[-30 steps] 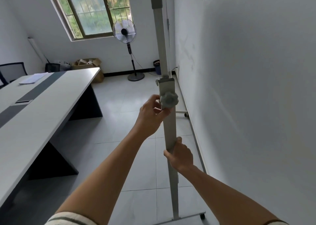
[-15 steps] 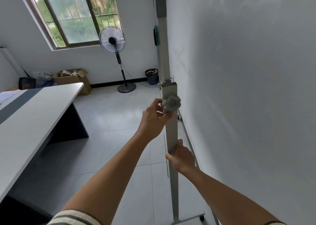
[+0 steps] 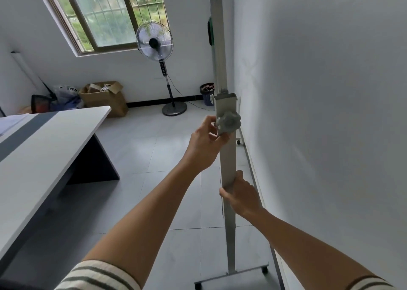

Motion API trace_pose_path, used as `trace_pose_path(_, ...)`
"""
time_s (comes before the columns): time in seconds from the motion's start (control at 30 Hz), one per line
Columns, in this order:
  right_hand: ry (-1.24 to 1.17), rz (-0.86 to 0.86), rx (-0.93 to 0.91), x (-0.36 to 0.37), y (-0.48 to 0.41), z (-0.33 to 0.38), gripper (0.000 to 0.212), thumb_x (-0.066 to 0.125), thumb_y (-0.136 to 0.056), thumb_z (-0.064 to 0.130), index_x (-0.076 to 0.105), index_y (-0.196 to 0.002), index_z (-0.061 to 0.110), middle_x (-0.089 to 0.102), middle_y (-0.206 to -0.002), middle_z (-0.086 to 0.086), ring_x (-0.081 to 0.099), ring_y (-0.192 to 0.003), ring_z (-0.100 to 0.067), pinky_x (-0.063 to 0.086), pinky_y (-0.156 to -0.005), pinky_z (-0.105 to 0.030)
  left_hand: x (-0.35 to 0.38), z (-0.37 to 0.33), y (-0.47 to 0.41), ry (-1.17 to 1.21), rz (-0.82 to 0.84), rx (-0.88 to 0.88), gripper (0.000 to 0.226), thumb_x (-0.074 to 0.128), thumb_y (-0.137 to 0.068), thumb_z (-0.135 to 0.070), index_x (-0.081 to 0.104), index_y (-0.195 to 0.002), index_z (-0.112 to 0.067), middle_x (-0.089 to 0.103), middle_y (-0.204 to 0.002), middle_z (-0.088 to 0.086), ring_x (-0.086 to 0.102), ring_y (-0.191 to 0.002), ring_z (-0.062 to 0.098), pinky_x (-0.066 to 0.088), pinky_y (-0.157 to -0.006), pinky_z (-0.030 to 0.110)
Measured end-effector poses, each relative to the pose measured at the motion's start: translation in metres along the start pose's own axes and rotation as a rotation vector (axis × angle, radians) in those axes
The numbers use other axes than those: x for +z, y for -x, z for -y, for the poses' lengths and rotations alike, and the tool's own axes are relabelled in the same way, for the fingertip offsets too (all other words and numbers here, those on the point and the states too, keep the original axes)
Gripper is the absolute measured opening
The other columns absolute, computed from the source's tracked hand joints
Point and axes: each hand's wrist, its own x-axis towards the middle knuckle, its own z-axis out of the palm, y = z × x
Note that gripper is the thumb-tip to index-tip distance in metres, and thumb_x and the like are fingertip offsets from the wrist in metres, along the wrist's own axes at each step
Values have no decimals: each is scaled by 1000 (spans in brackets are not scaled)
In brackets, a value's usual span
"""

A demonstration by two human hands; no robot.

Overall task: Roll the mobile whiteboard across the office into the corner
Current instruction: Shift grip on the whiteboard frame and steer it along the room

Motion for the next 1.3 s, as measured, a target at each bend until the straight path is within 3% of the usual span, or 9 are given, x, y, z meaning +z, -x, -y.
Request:
trace_pose_path(0.33,56,-34,-75,-3,-52,-6,59,64,-82,51,44,-120,11,69,-111,-4,71,-84,-29,53,-70,-28,0,19,-49,84,64,-8,53,63,-90,-24,40,-138,-22,61,-95,2,62,-80,13,52,-66,24)
trace_pose_path(0.43,331,49,-60,0,-43,-16,47,52,-87,56,53,-111,16,69,-87,3,63,-65,-18,39,-52,-17,-28,46,-34,68,97,-16,55,64,-89,-26,42,-139,-23,64,-93,-4,67,-89,17,60,-78,35)
trace_pose_path(0.53,544,316,57,18,-24,-31,42,46,-87,59,59,-86,19,59,-70,7,63,-68,-15,37,-53,-24,-79,100,-13,54,118,-122,25,65,-88,-27,61,-113,-28,68,-91,1,70,-90,23,60,-79,45)
trace_pose_path(0.7,29,439,215,80,-7,-11,33,65,-82,49,63,-108,28,68,-96,14,64,-88,-4,53,-80,-26,-190,214,36,-22,254,-477,16,68,-83,-33,64,-98,-35,69,-90,5,69,-92,33,59,-80,47)
trace_pose_path(0.8,-107,391,294,113,-18,23,37,69,-82,42,64,-113,23,68,-95,9,64,-87,-4,53,-77,-25,-263,266,66,-48,247,-661,23,70,-80,-34,64,-101,-28,69,-94,13,68,-95,35,56,-79,41)
trace_pose_path(0.9,-160,379,327,137,-37,55,34,68,-81,44,62,-111,29,69,-99,8,66,-91,-8,56,-84,-36,-322,305,90,-31,59,-784,16,69,-87,-15,67,-102,-14,71,-94,22,68,-94,40,55,-75,42)
trace_pose_path(1.0,-219,361,356,149,-62,83,28,68,-80,44,63,-105,33,71,-97,6,68,-91,-12,57,-84,-40,-361,330,97,-18,-70,-854,20,64,-88,-11,67,-107,-7,73,-90,20,71,-86,32,56,-65,37)
trace_pose_path(1.17,-303,382,381,168,-130,125,21,68,-83,35,63,-103,30,73,-96,4,70,-88,-13,55,-70,-32,-395,367,57,50,-135,-938,18,64,-88,-13,66,-106,-12,74,-91,17,71,-87,30,56,-68,36)
trace_pose_path(1.3,-348,392,399,201,-213,155,19,69,-84,28,66,-102,23,75,-92,0,72,-84,-14,55,-68,-35,-425,398,-13,38,-131,-934,18,67,-86,-15,67,-104,-18,74,-91,15,71,-89,31,58,-75,39)
